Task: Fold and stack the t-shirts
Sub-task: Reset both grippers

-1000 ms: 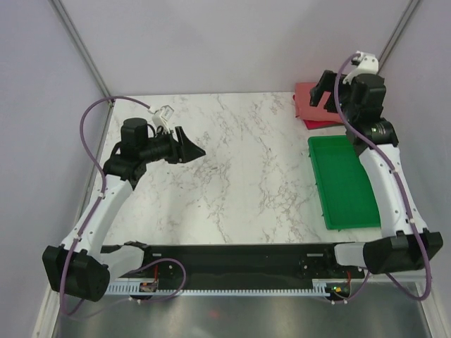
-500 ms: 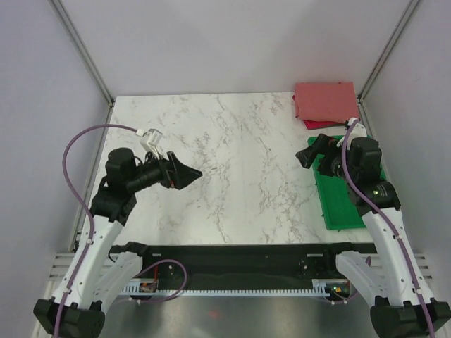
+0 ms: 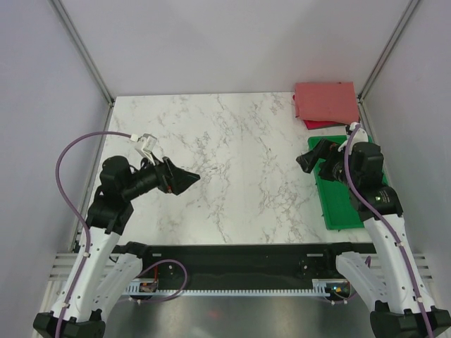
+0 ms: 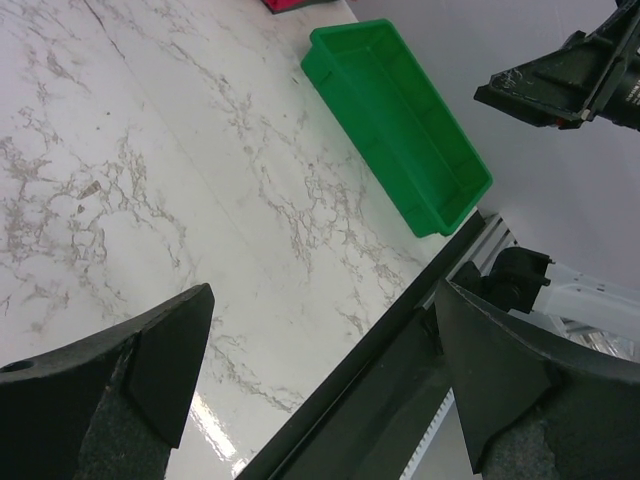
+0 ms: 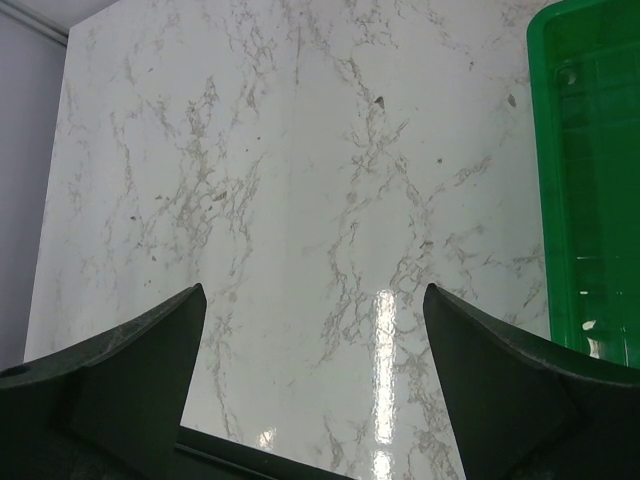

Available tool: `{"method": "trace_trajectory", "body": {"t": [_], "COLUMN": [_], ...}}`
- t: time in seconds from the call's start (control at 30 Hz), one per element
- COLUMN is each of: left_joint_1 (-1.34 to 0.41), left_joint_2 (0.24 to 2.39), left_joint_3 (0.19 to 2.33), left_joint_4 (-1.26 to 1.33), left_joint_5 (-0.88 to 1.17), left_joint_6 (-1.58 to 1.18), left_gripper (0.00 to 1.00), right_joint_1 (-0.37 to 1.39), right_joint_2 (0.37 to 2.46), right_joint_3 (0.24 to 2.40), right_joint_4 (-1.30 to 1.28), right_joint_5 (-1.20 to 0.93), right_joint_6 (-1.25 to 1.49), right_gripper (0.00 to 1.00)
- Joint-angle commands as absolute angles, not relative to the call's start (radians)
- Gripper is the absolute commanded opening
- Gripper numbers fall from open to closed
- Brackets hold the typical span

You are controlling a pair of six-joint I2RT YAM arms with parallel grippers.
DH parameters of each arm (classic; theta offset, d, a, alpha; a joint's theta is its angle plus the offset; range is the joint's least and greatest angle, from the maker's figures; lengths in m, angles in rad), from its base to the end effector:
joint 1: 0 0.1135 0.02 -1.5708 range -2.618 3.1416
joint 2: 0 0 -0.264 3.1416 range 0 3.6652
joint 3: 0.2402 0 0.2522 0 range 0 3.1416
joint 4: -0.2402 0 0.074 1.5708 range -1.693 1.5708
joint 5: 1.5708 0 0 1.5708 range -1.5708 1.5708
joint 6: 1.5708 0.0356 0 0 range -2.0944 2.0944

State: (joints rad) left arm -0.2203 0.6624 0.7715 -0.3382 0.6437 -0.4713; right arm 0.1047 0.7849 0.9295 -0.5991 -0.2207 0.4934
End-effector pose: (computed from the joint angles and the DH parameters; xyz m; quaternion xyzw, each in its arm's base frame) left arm 0.1403 -0.0533 0.3389 0.1021 0.7618 -0.4330 0.4708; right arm 0.1630 0.0250 0.3470 0.1056 0.8385 0.2444 0.4755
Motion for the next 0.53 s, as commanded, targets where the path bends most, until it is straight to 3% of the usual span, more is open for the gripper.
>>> {"method": "trace_trajectory", "body": {"t": [0.0,0.5], "left_joint_1": [-0.218,-0.218], "left_joint_2": [0.664,0.696], "left_joint_3": [0.798,0.828], "left_joint_4": [-0.330,-0.334], "left_joint_5": [0.638,0.620], "left_joint_6": [-0.482,-0.443], "left_gripper": [1.00,1.00], "right_joint_1": [0.103,0.104], "right_joint_2": [0.767,0.747], "right_joint_3": [0.943,0.890], "right_joint_4": [-0.600,-0.586], "right_joint_5": [-0.213,-0.201], "right_joint_6": [0.482,0.486], "right_gripper": [0.98,0.98]}}
